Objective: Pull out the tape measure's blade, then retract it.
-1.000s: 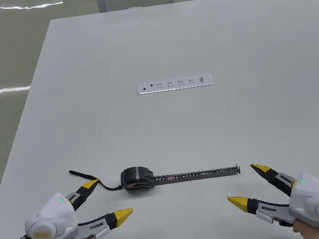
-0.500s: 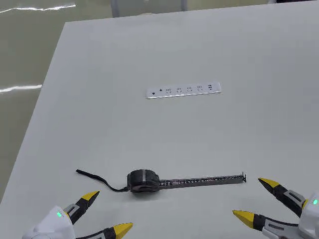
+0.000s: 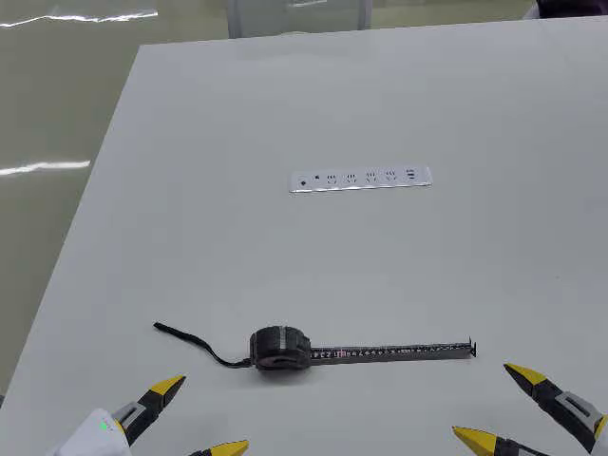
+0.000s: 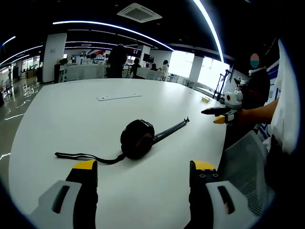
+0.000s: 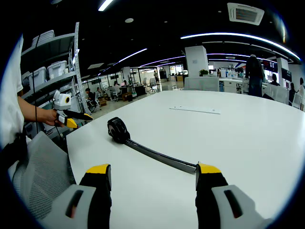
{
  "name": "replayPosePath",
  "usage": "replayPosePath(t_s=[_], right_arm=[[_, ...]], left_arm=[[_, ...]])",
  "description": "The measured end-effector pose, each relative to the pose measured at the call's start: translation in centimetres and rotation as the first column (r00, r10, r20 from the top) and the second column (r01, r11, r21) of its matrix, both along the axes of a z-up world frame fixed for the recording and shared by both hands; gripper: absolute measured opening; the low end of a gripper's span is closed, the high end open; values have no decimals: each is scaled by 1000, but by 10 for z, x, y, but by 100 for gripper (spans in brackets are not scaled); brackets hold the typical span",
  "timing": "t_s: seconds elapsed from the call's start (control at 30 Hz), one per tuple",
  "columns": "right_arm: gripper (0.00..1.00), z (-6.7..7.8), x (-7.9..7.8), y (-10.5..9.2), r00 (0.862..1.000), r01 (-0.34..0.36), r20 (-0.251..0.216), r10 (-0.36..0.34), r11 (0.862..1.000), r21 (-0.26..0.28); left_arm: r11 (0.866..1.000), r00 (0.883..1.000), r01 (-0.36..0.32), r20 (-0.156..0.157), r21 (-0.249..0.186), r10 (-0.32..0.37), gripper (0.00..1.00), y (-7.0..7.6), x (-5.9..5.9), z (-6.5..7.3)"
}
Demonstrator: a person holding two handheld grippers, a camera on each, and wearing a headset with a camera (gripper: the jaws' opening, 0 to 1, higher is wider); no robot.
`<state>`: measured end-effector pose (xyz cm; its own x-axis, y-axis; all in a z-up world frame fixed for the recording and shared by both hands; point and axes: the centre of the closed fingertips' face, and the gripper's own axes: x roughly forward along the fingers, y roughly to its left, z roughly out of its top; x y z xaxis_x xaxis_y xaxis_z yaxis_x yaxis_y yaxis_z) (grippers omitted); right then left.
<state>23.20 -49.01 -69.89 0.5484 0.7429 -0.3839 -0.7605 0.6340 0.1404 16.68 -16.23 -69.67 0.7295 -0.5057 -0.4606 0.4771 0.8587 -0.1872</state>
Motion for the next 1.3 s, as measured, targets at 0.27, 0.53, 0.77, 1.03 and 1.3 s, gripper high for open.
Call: replayPosePath(t_s=[0.27, 0.53, 0.77, 1.03, 1.3], right_arm=[[73, -2, -15, -3, 1000, 23, 8, -23, 999, 34], [73, 1, -24, -8, 999, 43, 15, -44, 998, 55], [73, 1, -27, -10, 999, 47, 16, -48, 997, 59], [72, 3, -21, -11, 998, 51, 18, -52, 997, 60], [72, 0, -21, -10, 999, 45, 12, -46, 997, 58]], left_arm=[[1000, 1000, -15, 13, -14, 15, 78, 3, -11, 0], [998, 999, -46, 18, -31, 46, 77, 5, -21, 1], [997, 997, -71, -2, -33, 71, 77, 9, -32, -9], [995, 996, -91, 2, -26, 91, 77, 13, -29, -5], [995, 996, -92, -4, -31, 92, 76, 13, -30, -8]])
